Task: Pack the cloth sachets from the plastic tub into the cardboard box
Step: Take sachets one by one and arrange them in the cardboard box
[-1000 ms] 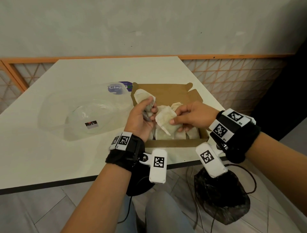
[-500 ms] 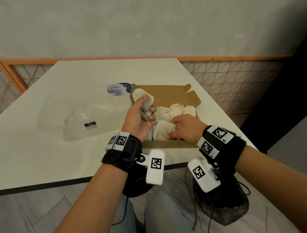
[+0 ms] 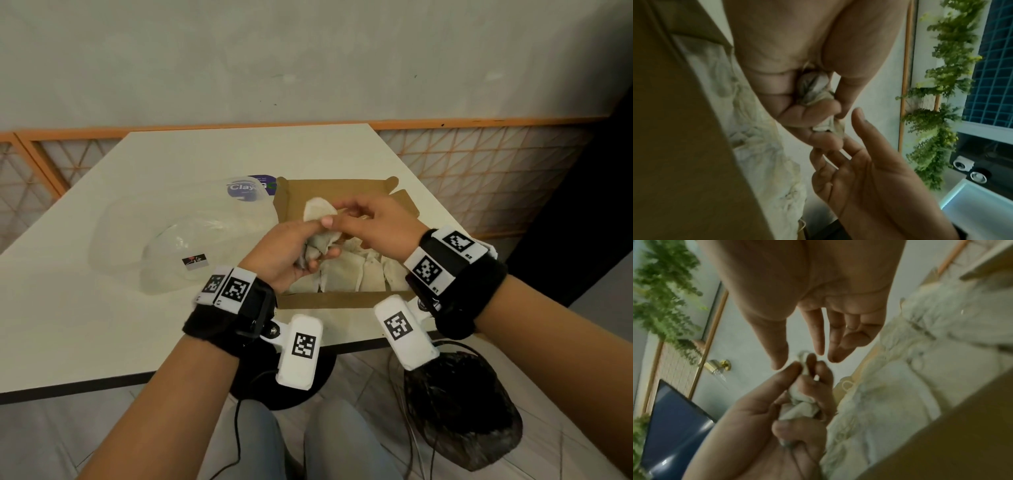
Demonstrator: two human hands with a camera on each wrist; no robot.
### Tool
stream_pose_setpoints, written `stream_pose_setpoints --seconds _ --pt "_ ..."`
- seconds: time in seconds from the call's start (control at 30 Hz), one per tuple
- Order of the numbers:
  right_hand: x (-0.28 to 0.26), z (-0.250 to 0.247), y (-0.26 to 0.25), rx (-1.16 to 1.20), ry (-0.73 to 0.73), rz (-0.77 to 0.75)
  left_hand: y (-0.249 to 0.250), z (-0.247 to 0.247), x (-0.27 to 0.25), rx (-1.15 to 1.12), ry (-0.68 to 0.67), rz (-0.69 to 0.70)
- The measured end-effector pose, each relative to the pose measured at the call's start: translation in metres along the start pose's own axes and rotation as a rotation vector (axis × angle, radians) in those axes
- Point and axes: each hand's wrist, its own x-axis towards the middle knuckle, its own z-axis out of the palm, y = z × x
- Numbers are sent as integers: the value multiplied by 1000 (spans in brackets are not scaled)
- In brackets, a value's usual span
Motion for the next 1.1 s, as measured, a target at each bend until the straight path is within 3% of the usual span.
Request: stream_pose_setpoints --seconds 0.13,0.3,0.47,0.6,0.8,1.0,1.1 --pt "4 -1 3 121 35 19 -5 1 -6 159 5 -8" --pt "4 -10 9 212 83 52 0 -6 -9 199 92 19" --pt "4 -14 10 235 -30 57 2 -9 -12 254 203 70" --pt "1 -13 10 156 -189 61 2 -20 -13 194 308 91" --pt "4 5 -2 -64 -379 24 2 -26 -17 137 323 116" --pt "15 27 -11 -230 -437 35 2 -31 -21 140 344 130" --pt "18 33 -13 -470 -417 -19 1 -31 -23 133 330 128"
